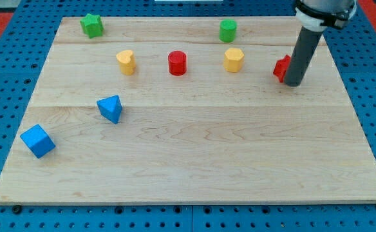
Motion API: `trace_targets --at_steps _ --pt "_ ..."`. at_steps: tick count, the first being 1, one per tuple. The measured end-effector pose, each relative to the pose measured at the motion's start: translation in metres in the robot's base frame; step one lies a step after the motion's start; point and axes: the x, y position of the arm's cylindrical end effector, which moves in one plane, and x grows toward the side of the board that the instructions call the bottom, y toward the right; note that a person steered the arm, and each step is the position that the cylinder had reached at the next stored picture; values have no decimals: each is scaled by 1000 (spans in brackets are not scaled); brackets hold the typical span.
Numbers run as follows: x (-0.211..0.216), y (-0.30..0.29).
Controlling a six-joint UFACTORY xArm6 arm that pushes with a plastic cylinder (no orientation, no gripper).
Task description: Slide the blue triangle above the blue cube
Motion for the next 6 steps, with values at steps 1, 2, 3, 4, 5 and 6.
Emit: trace_targets --at_steps 1,2,3,4,5,6 --pt "-22 4" --pt "-21 8" --pt "26 -48" --pt "74 -154" --pt "89 -263" --pt "89 -367"
